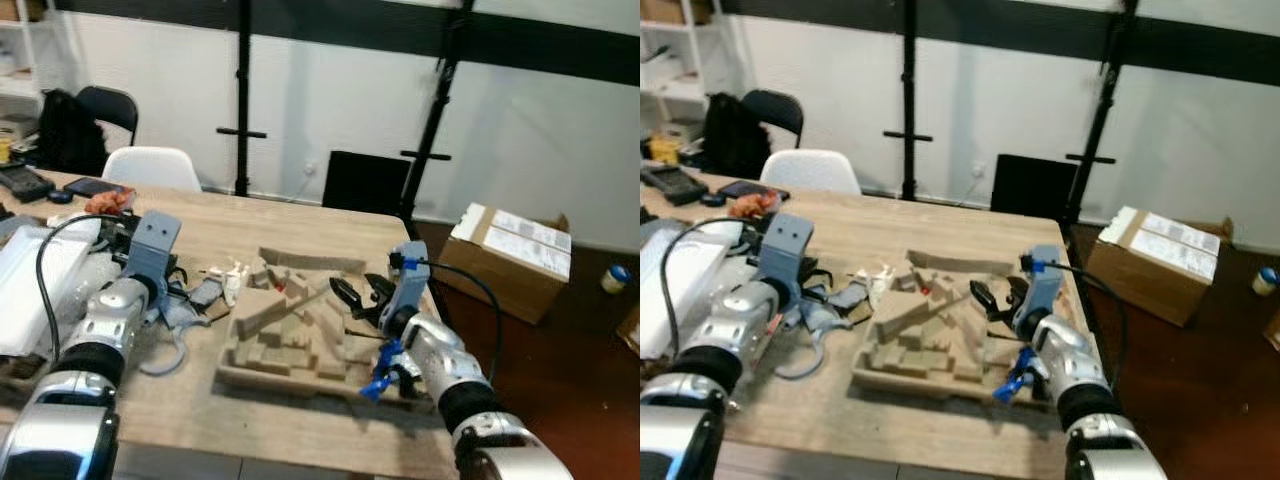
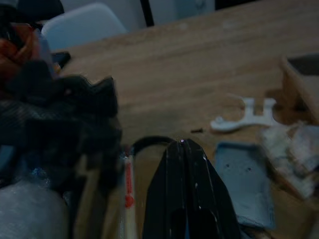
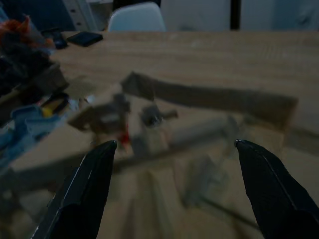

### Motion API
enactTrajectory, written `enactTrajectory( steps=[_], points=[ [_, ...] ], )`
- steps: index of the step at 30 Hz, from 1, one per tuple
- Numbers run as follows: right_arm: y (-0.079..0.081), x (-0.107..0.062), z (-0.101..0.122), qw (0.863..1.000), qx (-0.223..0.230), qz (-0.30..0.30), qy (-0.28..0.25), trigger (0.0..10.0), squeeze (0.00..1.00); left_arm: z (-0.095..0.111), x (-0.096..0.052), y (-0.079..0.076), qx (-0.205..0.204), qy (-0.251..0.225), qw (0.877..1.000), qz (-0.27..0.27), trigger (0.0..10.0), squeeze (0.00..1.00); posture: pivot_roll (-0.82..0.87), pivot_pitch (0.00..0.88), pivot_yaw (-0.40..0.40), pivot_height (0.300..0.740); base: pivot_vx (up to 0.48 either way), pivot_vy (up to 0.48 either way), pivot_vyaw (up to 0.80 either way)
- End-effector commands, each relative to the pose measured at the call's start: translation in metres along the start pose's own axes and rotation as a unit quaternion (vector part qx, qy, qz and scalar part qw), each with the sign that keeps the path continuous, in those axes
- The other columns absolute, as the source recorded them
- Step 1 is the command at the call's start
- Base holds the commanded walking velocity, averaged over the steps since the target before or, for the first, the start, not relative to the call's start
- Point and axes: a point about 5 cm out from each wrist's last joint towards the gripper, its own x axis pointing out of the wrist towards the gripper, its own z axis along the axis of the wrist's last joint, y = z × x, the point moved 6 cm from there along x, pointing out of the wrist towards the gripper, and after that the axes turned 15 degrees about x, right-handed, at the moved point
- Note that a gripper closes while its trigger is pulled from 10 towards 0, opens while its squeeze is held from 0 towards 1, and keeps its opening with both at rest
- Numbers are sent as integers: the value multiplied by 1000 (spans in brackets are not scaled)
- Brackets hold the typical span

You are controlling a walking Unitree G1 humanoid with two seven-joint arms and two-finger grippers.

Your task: Picking trash to rubbish bin

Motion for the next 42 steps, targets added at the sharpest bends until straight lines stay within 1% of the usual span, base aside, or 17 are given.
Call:
enactTrajectory(
  steps=[1,6,9,15,19,20,21,27,31,32,33,35,36,37,38,39,42],
  points=[
    [-7,-5,2,1000,-1,-11,-4,10000,0,6,2,1,10,-7,1000,-4,10000,0,100,2,-72,740,0,0,0],
    [-8,-7,1,1000,-1,-12,-3,10000,0,5,2,0,18,-5,1000,-8,10000,0,92,6,-71,740,0,0,0],
    [-6,-7,0,1000,-2,-10,1,10000,0,3,2,2,33,3,999,-8,10000,0,88,11,-76,740,0,0,0],
    [-8,-8,2,1000,-7,-10,6,10000,0,-1,1,6,47,14,999,-5,10000,0,80,16,-88,740,0,0,0],
    [-11,-9,5,1000,-9,-13,6,10000,0,-5,0,14,-9,25,1000,13,10000,0,76,16,-94,740,0,0,0],
    [-11,-9,5,1000,-9,-13,7,10000,0,-6,-1,16,-18,26,999,14,10000,525,75,17,-95,740,0,0,0],
    [-10,-9,5,1000,-10,-11,8,10000,0,-8,-1,16,-24,29,999,15,10000,1000,74,17,-97,740,0,0,0],
    [-6,-9,1,1000,-12,-2,18,10000,0,-23,-5,21,-51,62,996,32,10000,1000,81,18,-105,740,0,0,0],
    [-6,-10,-5,1000,-12,-1,25,10000,0,-34,-6,17,-76,75,993,47,10000,1000,83,25,-118,740,0,0,0],
    [-6,-10,-5,1000,-12,-1,26,10000,0,-36,-6,17,-76,79,993,54,10000,1000,82,26,-118,740,0,0,0],
    [-5,-10,-7,1000,-14,-1,28,10000,0,-42,-8,19,-64,93,991,70,10000,1000,76,29,-119,740,0,0,0],
    [-5,-9,-7,1000,-14,0,28,10000,0,-44,-8,19,-63,97,990,76,10000,1000,76,29,-119,740,0,0,0],
    [-4,-9,-6,1000,-13,2,25,10000,0,-44,-8,19,-72,94,989,82,10000,714,69,39,-120,740,0,0,0],
    [-4,-9,-6,1000,-13,2,25,10000,0,-44,-8,19,-72,94,989,82,10000,714,69,39,-120,740,0,0,0],
    [-1,-9,-6,1000,-13,5,24,10000,0,-44,-8,20,-83,91,988,89,10000,412,65,46,-118,740,0,0,0],
    [3,-9,-9,999,-16,16,32,10000,0,-44,-8,19,-78,90,989,89,10000,0,61,59,-117,740,0,0,0],
    [12,-12,-17,997,-28,46,53,10000,0,-45,-8,18,-56,95,990,85,10000,0,57,73,-115,740,0,0,0]
  ],
)
